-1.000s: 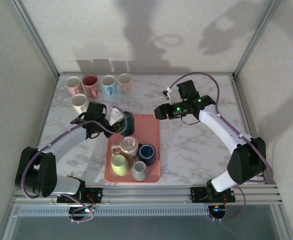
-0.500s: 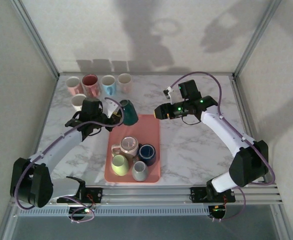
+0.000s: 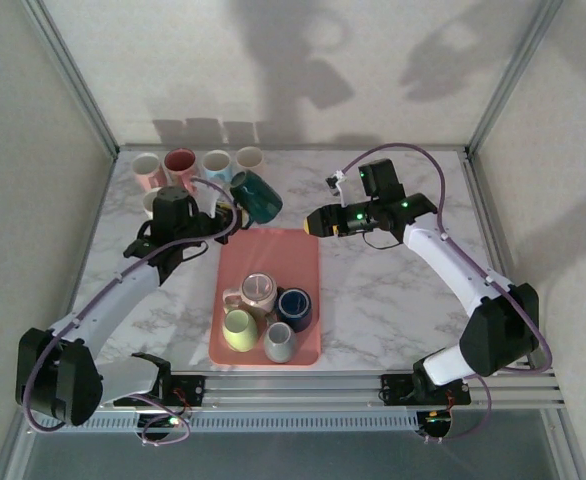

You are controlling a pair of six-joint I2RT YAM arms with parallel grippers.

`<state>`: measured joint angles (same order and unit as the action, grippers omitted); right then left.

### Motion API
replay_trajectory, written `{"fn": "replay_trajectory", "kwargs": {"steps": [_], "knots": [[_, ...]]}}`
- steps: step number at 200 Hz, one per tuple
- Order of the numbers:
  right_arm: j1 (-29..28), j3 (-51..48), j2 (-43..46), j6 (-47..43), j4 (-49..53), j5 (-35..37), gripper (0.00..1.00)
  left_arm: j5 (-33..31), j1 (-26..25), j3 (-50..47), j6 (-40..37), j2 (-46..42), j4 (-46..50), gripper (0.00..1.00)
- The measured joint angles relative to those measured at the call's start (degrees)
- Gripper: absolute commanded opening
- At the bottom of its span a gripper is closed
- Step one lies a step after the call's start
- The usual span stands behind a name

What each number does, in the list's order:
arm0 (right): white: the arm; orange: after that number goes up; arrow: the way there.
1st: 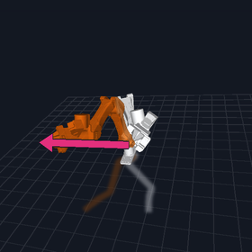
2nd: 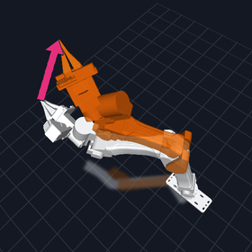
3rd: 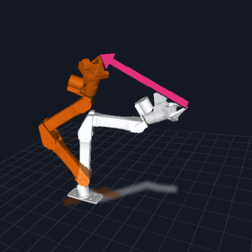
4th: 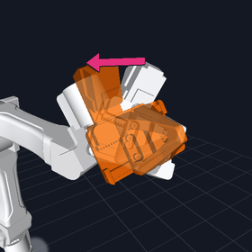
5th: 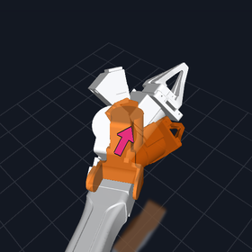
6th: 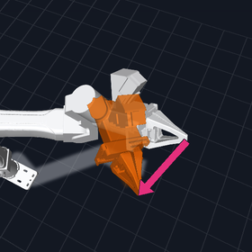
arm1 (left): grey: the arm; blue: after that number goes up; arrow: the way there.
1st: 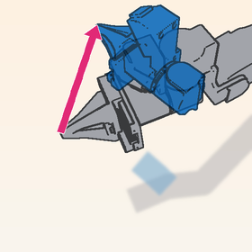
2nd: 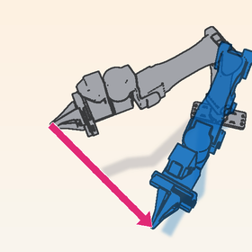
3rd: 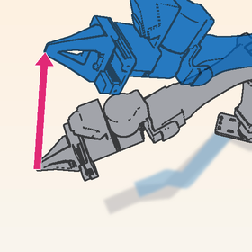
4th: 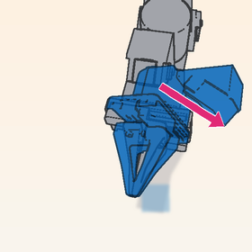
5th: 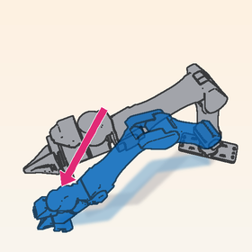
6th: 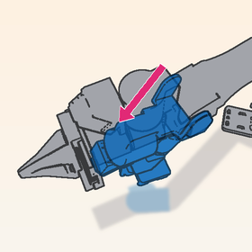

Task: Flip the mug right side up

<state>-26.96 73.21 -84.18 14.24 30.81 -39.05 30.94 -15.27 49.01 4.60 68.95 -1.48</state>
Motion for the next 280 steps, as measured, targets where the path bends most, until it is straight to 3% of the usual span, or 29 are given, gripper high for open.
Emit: {"fn": "replay_trajectory", "kwargs": {"steps": [48,105,185,280], "knots": [[0.1,-3.9,0.1,9.5,-12.1,-8.1,0.55,0.0,0.0,-1.3,12.0,-1.9,-10.4,0.0],[0.1,-8.1,-0.4,24.1,-31.2,-13.7,0.5,0.0,0.0,-1.4,22.3,-1.8,-14.6,0.0],[-1.9,-11.9,-3.3,45.6,-54.6,-9.4,0.51,1.7,-0.7,-0.4,38.6,3.0,-15.8,0.0],[-6.2,-13.0,-10.6,61.2,-70.0,-3.5,0.53,1.2,-1.7,-0.4,47.6,3.2,-20.7,0.0]]}}
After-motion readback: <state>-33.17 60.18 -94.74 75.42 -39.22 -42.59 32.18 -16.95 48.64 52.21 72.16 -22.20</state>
